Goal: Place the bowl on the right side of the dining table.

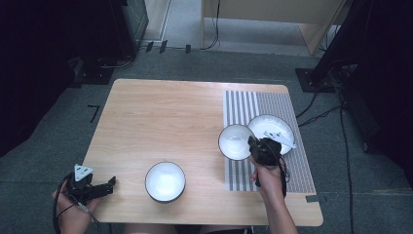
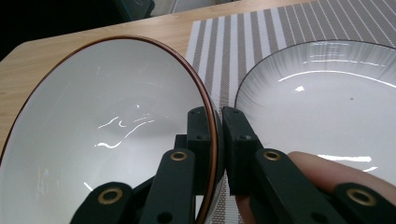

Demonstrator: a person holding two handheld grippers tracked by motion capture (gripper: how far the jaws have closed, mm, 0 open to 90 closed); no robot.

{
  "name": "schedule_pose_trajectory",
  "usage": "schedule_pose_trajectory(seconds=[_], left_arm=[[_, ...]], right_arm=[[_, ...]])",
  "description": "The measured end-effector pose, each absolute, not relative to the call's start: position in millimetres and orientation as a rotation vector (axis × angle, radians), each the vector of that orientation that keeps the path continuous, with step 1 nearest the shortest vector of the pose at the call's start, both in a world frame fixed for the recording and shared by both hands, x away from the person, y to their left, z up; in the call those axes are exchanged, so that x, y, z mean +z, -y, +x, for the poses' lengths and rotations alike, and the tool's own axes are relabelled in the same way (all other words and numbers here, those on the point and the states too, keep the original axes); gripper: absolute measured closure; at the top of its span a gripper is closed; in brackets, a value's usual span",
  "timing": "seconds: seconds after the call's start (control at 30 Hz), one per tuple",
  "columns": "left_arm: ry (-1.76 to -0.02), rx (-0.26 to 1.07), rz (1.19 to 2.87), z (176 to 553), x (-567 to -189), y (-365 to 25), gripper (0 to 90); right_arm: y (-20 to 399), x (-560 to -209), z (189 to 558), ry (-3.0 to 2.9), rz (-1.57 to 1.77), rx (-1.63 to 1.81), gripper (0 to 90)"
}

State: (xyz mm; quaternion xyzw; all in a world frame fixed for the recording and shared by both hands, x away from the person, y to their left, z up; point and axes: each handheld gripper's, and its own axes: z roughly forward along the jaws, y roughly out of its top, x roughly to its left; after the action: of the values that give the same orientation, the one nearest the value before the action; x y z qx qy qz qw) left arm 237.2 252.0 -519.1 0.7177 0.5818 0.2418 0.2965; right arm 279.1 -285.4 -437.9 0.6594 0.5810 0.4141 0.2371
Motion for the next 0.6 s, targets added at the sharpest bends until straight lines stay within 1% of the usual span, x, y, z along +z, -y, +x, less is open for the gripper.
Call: schedule_pose_trajectory(seconds=[0.6], left_arm=[[-1.547,0.643,1.909,237.2,-519.1,-252.0,0.0]], right_arm=[[308.8,-450.4,287.5,-1.53,1.862,1.084,83.4]])
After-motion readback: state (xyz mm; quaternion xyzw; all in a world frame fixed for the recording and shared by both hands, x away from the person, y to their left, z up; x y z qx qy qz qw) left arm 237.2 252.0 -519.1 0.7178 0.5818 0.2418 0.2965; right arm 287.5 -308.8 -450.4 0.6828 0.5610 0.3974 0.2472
